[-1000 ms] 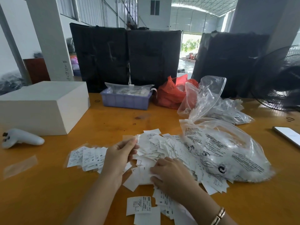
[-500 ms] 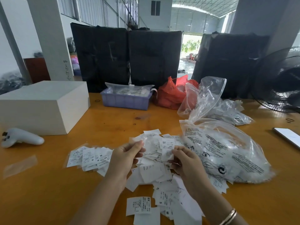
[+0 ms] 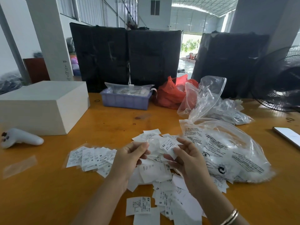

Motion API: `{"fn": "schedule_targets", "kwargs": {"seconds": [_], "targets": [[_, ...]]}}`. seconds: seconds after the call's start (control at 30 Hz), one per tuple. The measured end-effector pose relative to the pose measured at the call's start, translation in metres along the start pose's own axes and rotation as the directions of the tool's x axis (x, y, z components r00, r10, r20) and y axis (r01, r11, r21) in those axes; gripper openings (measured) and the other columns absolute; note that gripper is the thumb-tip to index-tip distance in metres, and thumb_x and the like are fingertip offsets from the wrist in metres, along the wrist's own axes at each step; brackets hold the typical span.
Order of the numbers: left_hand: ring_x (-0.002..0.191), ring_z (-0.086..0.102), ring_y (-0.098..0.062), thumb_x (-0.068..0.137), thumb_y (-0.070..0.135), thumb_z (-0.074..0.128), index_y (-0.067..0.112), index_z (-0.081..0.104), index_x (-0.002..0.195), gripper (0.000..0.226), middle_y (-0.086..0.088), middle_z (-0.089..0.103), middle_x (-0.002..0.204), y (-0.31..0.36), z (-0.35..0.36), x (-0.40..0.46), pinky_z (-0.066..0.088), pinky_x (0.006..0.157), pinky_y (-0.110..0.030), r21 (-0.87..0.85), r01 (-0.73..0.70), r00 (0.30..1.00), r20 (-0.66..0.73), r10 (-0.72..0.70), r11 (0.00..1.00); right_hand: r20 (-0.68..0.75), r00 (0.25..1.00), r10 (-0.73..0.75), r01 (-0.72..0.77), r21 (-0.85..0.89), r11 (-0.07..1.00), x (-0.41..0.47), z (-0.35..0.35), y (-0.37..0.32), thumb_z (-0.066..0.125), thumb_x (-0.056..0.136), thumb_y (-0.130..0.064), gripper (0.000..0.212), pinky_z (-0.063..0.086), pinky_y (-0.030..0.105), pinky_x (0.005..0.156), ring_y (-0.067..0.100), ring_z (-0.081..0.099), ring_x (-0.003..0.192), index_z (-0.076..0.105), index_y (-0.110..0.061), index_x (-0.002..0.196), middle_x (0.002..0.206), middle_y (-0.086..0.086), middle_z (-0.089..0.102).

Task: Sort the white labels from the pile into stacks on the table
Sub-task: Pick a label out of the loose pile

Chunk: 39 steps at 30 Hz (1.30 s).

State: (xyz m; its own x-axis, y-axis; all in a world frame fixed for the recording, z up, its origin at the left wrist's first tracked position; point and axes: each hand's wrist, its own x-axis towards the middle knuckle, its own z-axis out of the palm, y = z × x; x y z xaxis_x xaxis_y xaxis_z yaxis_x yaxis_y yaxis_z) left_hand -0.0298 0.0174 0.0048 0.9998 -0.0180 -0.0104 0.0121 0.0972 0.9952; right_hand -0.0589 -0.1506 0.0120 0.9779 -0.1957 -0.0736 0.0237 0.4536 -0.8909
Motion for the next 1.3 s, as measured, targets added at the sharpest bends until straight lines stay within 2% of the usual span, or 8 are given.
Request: {"fn": "schedule_targets", "kwargs": {"seconds": [0.13,0.2,0.33,0.43,0.63,1.0,1.17,1.3], "targets": [[0.060,0.062,0.001,0.081,0.032,0.069,0.020,0.072,0.081,0.013,0.006,0.073,0.072,-0.0010,0.0012,-0.0007,0.045,0.053,-0.012,0.087,-0.063,0.998,0.000,0.063,0.994,0.060,0.998,-0.023,0.027,-0.066,0.997,-0.0024,0.0017,0.0035,0.059,0.087,0.006,0.037,0.056,0.024,0.060,0.027,0.072,0.085,0.060,-0.020,0.114,0.108,0.015,0.063],[0.058,0.062,0.003,0.082,0.031,0.068,0.020,0.071,0.082,0.011,0.007,0.073,0.071,-0.0016,0.0018,-0.0005,0.044,0.050,-0.009,0.122,-0.092,0.996,-0.001,0.093,0.988,0.074,0.997,-0.001,0.004,-0.030,1.000,-0.0034,0.0013,0.0036,0.059,0.086,0.007,0.036,0.055,0.023,0.059,0.026,0.072,0.083,0.063,-0.016,0.113,0.098,0.016,0.070],[0.058,0.061,0.005,0.083,0.030,0.069,0.020,0.070,0.084,0.010,0.009,0.073,0.072,-0.0020,0.0016,-0.0006,0.043,0.049,-0.007,0.154,-0.118,0.993,0.003,0.119,0.981,0.072,0.996,0.053,-0.057,0.053,0.997,-0.0025,0.0004,0.0016,0.066,0.080,0.000,0.008,0.054,0.022,0.055,0.022,0.070,0.069,0.071,-0.007,0.082,0.076,0.009,0.070],[0.063,0.064,0.003,0.084,0.029,0.069,0.018,0.069,0.086,0.012,0.009,0.074,0.075,-0.0013,0.0013,-0.0009,0.045,0.052,-0.009,0.145,-0.131,0.991,0.004,0.131,0.981,0.057,0.995,0.078,-0.083,0.089,0.993,-0.0020,0.0002,0.0007,0.073,0.068,-0.008,0.003,0.054,0.021,0.052,0.019,0.067,0.061,0.071,-0.010,0.067,0.069,0.007,0.067],[0.084,0.070,-0.004,0.086,0.030,0.065,0.017,0.066,0.092,0.014,0.008,0.076,0.088,0.0006,0.0012,-0.0015,0.049,0.069,-0.021,0.070,-0.125,0.991,0.067,0.120,0.990,0.035,0.995,0.092,-0.092,-0.012,0.996,0.0000,-0.0002,0.0054,0.072,0.078,-0.004,0.008,0.054,0.022,0.053,0.018,0.065,0.059,0.065,-0.005,0.081,0.078,0.011,0.068],[0.080,0.072,-0.008,0.087,0.020,0.066,0.018,0.066,0.093,0.007,0.004,0.076,0.084,-0.0015,0.0032,-0.0015,0.051,0.061,-0.012,0.063,-0.161,0.982,0.107,0.154,0.985,0.077,0.992,0.099,-0.087,-0.152,0.985,-0.0012,0.0021,0.0065,0.071,0.080,-0.005,0.016,0.053,0.022,0.055,0.018,0.063,0.058,0.066,0.006,0.092,0.065,0.008,0.064],[0.081,0.071,-0.006,0.083,0.030,0.069,0.024,0.068,0.096,0.013,0.009,0.075,0.085,0.0003,0.0043,-0.0020,0.053,0.065,-0.015,0.138,-0.131,0.981,0.163,0.108,0.982,0.094,0.986,0.137,-0.114,-0.216,0.970,-0.0018,0.0017,0.0062,0.070,0.083,-0.005,0.013,0.052,0.022,0.053,0.017,0.062,0.056,0.066,0.004,0.091,0.062,0.008,0.064],[0.075,0.070,-0.003,0.081,0.023,0.073,0.022,0.072,0.088,0.007,0.007,0.075,0.079,-0.0004,0.0041,-0.0013,0.047,0.058,-0.007,0.206,-0.116,0.989,0.112,0.095,0.972,0.072,0.990,0.125,-0.105,-0.232,0.967,-0.0012,0.0014,0.0075,0.069,0.084,-0.007,0.014,0.052,0.022,0.053,0.017,0.063,0.057,0.065,0.004,0.091,0.063,0.009,0.065]]}}
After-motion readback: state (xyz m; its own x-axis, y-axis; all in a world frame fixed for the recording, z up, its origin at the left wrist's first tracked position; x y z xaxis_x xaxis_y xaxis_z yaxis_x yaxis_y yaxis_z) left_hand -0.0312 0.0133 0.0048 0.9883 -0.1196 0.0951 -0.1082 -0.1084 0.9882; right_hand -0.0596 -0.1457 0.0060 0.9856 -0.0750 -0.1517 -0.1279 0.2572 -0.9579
